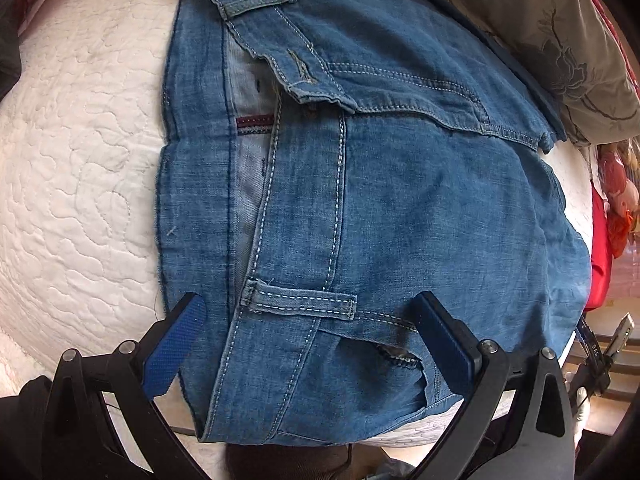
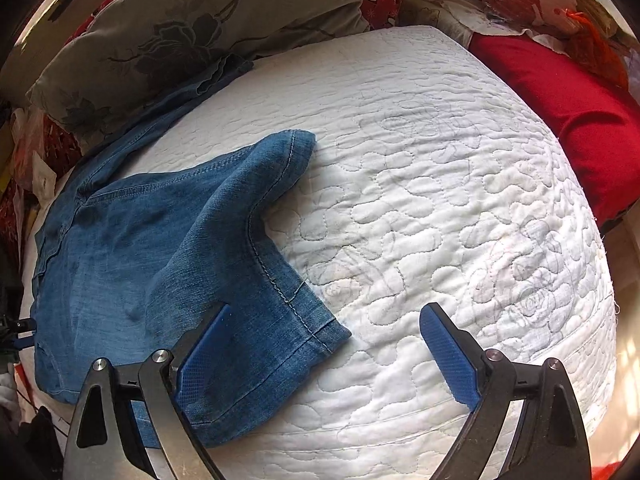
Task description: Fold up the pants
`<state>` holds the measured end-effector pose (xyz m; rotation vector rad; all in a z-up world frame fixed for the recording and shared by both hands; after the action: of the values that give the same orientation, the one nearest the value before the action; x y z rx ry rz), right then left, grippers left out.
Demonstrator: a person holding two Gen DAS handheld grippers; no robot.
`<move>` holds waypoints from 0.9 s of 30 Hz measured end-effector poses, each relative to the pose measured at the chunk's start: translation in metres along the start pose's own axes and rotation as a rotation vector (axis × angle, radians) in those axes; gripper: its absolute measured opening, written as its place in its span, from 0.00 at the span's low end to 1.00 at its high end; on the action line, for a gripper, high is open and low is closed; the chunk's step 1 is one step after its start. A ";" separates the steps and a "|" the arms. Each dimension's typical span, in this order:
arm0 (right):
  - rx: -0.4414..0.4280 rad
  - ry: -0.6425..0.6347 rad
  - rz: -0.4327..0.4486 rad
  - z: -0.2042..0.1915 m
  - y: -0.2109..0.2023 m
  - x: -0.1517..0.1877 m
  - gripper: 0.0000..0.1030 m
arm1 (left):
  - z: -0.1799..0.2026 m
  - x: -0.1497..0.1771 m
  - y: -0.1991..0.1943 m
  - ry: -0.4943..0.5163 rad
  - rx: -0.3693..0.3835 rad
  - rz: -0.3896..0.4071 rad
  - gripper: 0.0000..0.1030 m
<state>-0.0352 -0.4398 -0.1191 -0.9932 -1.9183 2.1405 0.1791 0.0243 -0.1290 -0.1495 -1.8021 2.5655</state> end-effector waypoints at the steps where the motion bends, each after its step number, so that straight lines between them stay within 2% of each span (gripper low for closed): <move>1: -0.006 -0.021 -0.008 -0.005 0.003 0.001 0.84 | 0.003 0.002 0.002 0.009 -0.014 0.002 1.00; 2: -0.007 -0.044 -0.017 -0.010 0.006 0.002 0.70 | 0.006 0.004 0.002 0.019 -0.024 0.004 1.00; 3: -0.004 -0.068 -0.027 -0.015 0.009 0.003 0.61 | 0.009 0.006 0.001 0.024 -0.030 0.006 1.00; 4: 0.008 -0.089 -0.027 -0.019 0.010 0.004 0.44 | 0.012 0.009 0.001 0.025 -0.032 0.009 1.00; 6: -0.023 -0.109 -0.017 -0.022 0.007 0.006 0.25 | 0.017 0.015 0.001 0.027 -0.070 0.012 0.92; 7: -0.044 -0.102 -0.019 -0.021 0.005 0.006 0.17 | 0.021 0.018 0.000 0.036 -0.103 0.014 0.84; 8: -0.051 -0.099 -0.014 -0.020 0.002 0.006 0.16 | 0.024 0.021 -0.002 0.042 -0.126 0.015 0.71; 9: -0.055 -0.100 -0.001 -0.017 -0.004 0.005 0.16 | 0.030 0.025 -0.005 0.045 -0.145 0.016 0.65; 11: -0.060 -0.064 0.062 -0.001 -0.029 0.002 0.16 | 0.033 0.034 -0.015 0.018 -0.091 -0.002 0.35; 12: -0.073 -0.032 0.098 0.013 -0.043 0.002 0.16 | 0.033 0.037 -0.025 0.004 -0.078 -0.001 0.31; 14: -0.090 0.041 0.121 0.041 -0.056 0.006 0.16 | 0.030 0.045 -0.034 0.001 -0.113 0.021 0.29; 16: -0.114 0.100 0.062 0.062 -0.041 0.015 0.16 | 0.022 0.048 -0.023 -0.029 -0.140 -0.009 0.29; 19: -0.118 0.141 -0.054 0.068 -0.004 0.033 0.16 | 0.021 0.053 -0.025 -0.060 -0.125 0.003 0.29; 22: -0.140 0.201 -0.036 0.072 -0.002 0.038 0.20 | 0.021 0.060 -0.033 -0.060 -0.108 -0.016 0.29; 24: -0.134 0.213 -0.034 0.074 -0.012 0.034 0.27 | 0.015 0.067 -0.043 -0.057 -0.086 -0.028 0.29; 25: -0.120 0.203 -0.016 0.078 -0.021 0.032 0.30 | 0.010 0.070 -0.052 -0.059 -0.075 -0.022 0.29; 27: -0.094 0.174 0.037 0.081 -0.040 0.023 0.30 | 0.000 0.074 -0.071 -0.069 -0.025 0.011 0.29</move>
<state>-0.1089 -0.4900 -0.0916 -1.1978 -1.9465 1.9259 0.1021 0.0526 -0.0674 -0.0719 -1.8617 2.5874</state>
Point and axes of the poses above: each gripper's, at about its wrist camera, not at the fingertips, and y roughly the way its jaws point, z to its right, x to its underside, the point moved 1 cm from there along y, roughly the way its jaws point, and after that the axes turned 8 degrees about x, right-handed, at the moved point
